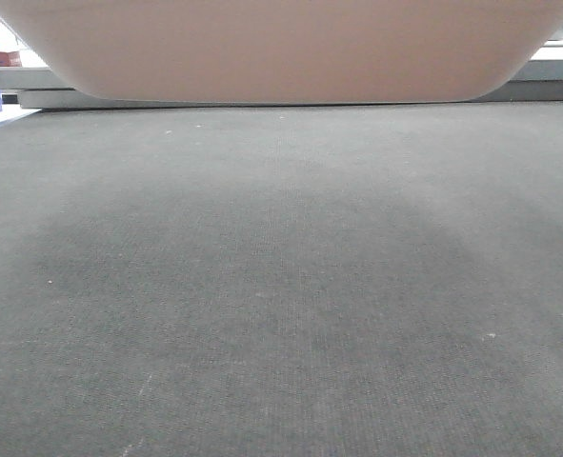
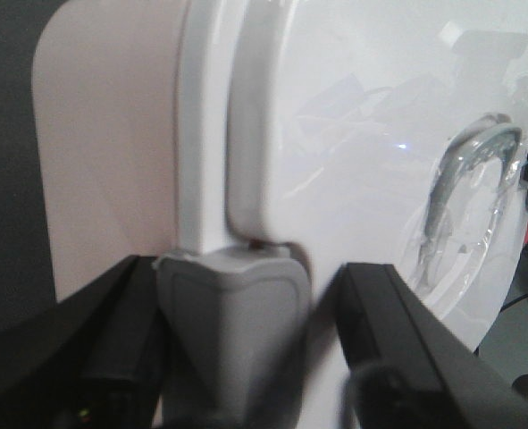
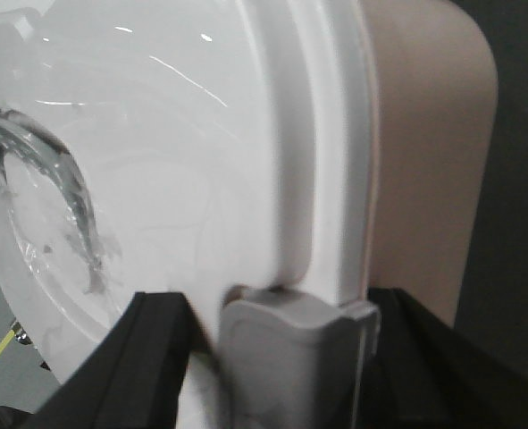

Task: Grab white bin and place on right shelf
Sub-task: 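Lift the bin off the table with both grippers, then hold the bin raised with both grippers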

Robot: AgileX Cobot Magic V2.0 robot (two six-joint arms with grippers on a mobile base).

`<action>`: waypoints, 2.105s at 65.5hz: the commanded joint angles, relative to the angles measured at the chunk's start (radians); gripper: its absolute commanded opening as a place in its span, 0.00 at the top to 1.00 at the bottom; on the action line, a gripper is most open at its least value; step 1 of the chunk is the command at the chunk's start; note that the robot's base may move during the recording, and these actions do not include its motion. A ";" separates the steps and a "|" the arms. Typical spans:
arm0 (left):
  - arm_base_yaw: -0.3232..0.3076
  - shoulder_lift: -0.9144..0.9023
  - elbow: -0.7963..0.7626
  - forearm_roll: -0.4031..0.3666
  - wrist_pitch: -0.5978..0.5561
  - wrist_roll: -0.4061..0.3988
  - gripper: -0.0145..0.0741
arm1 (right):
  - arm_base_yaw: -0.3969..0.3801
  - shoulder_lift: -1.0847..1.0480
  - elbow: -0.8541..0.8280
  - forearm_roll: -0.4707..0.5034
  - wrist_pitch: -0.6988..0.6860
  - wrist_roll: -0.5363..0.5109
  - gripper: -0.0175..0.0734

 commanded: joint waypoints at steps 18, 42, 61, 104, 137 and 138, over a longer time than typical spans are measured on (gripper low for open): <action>-0.024 -0.027 -0.038 -0.223 0.174 0.003 0.54 | 0.017 -0.020 -0.039 0.245 0.106 -0.010 0.35; -0.024 -0.027 -0.038 -0.223 0.174 0.003 0.54 | 0.017 -0.020 -0.039 0.245 0.106 -0.010 0.35; -0.024 -0.027 -0.038 -0.223 0.174 0.003 0.54 | 0.017 -0.020 -0.039 0.245 0.106 -0.010 0.35; -0.024 -0.027 -0.038 -0.223 0.174 0.003 0.54 | 0.017 -0.020 -0.039 0.245 0.106 -0.010 0.35; -0.024 -0.027 -0.038 -0.223 0.170 0.003 0.54 | 0.017 -0.020 -0.039 0.245 0.106 -0.010 0.35; -0.024 -0.027 -0.038 -0.223 0.170 0.003 0.54 | 0.017 -0.020 -0.039 0.245 0.106 -0.010 0.35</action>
